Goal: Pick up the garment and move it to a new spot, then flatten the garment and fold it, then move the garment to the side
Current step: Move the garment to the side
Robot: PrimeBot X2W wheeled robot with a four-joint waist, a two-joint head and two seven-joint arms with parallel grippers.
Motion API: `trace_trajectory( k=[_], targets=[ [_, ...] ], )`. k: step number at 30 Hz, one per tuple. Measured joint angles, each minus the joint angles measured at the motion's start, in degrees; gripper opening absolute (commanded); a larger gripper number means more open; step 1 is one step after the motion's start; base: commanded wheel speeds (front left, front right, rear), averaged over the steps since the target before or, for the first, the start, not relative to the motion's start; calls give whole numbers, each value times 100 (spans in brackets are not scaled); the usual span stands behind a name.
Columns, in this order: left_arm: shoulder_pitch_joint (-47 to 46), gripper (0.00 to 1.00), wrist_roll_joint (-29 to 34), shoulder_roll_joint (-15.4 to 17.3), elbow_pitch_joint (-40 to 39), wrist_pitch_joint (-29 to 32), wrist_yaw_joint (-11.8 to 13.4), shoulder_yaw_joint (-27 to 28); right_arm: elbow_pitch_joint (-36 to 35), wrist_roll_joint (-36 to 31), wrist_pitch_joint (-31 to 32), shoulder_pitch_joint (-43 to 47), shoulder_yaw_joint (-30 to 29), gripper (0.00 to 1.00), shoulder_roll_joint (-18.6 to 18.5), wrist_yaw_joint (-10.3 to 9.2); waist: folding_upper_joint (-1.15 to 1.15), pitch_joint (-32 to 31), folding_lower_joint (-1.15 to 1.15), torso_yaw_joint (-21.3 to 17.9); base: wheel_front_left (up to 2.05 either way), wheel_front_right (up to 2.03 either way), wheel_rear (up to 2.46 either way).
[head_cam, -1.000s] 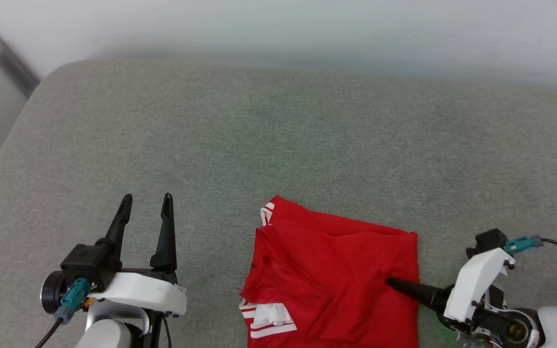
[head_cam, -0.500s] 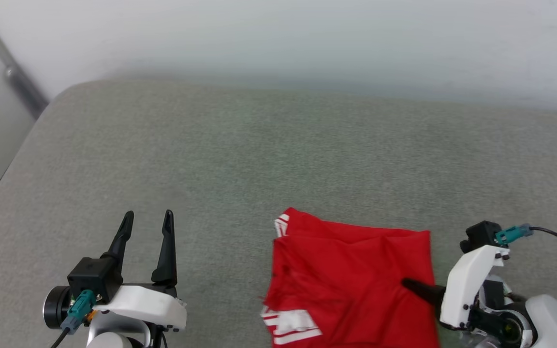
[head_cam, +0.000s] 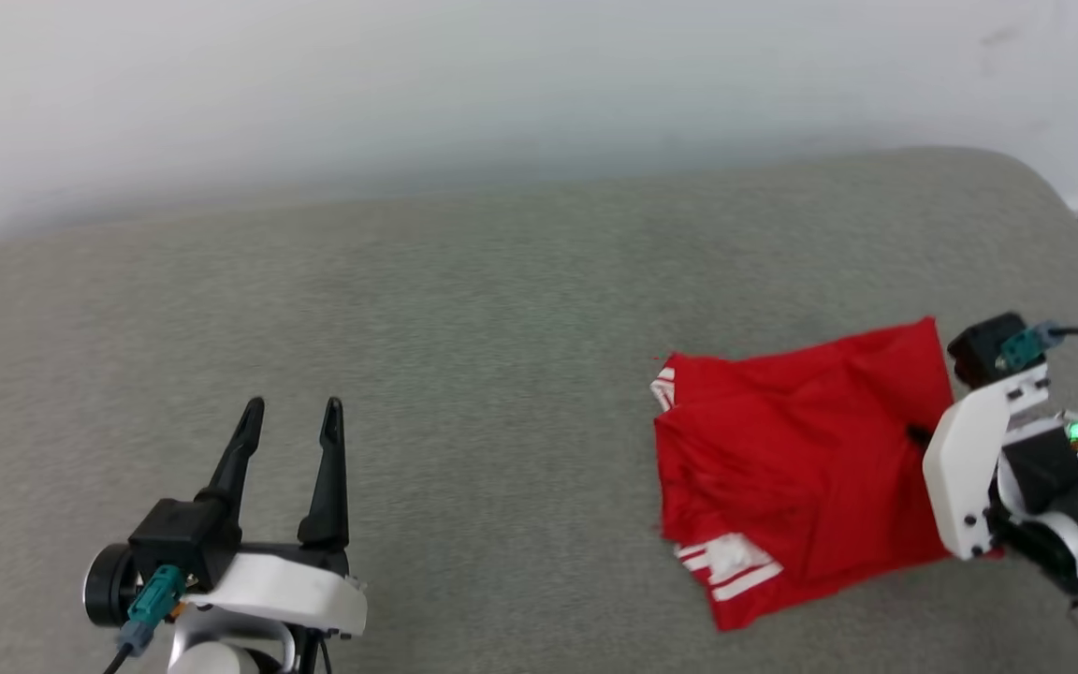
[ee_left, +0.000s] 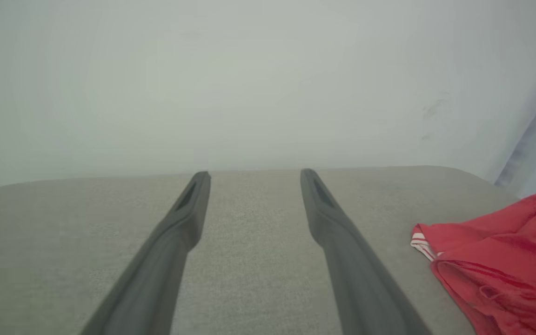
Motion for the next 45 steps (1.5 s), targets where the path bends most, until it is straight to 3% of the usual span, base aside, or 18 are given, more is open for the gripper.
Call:
trace_trajectory(
  k=[6, 11, 20, 24, 25, 27, 28, 36, 45],
  targets=[
    [-418, 100, 138, 73, -180, 42, -94, -47, -319, -461, -76, -467, -198, 0, -171, 1, 0, 384, 0, -687, 0, 0, 0],
    [-1046, 100, 288, 182, -323, 153, -252, -158, 15, -633, -442, -754, -816, 0, -285, 1, 0, 1015, 0, -1015, 0, 0, 0],
    [-2082, 100, 601, 319, -587, 410, -530, -438, 964, -1214, -1432, -1438, -2345, 0, -310, 1, 0, 2267, 1, -1178, 0, 0, 0],
    [-2417, 100, 692, 342, -586, 460, -638, -536, 1412, -1551, -1814, -1662, -2875, 0, -94, 1, 0, 2725, 1, -1103, 0, 0, 0],
    [-2469, 100, 692, 347, -581, 468, -659, -548, 1522, -1628, -1911, -1696, -2982, 24, -13, 1, 0, 2814, 1, -1073, 0, 0, 0],
    [-2540, 100, 710, 358, -573, 467, -695, -559, 1759, -1779, -2073, -1785, -3173, 48, 115, 1, 0, 2962, 1, -1000, 0, 0, 0],
    [-2555, 100, 714, 366, -561, 467, -701, -564, 1863, -1874, -2173, -1816, -3221, 100, 170, 1, 0, 3014, 1, -960, 0, 0, 0],
    [-2458, 100, 677, 396, -370, 396, -671, -568, 2468, -2391, -2715, -1981, -3740, 100, 355, 0, 0, 2950, 1, -846, 0, 0, 0],
    [-1870, 100, 445, 243, 41, 165, -527, -513, 2362, -2428, -2932, -1545, -3785, 100, 501, 0, 0, 2073, 0, -917, 0, 0, 0]
  ],
)
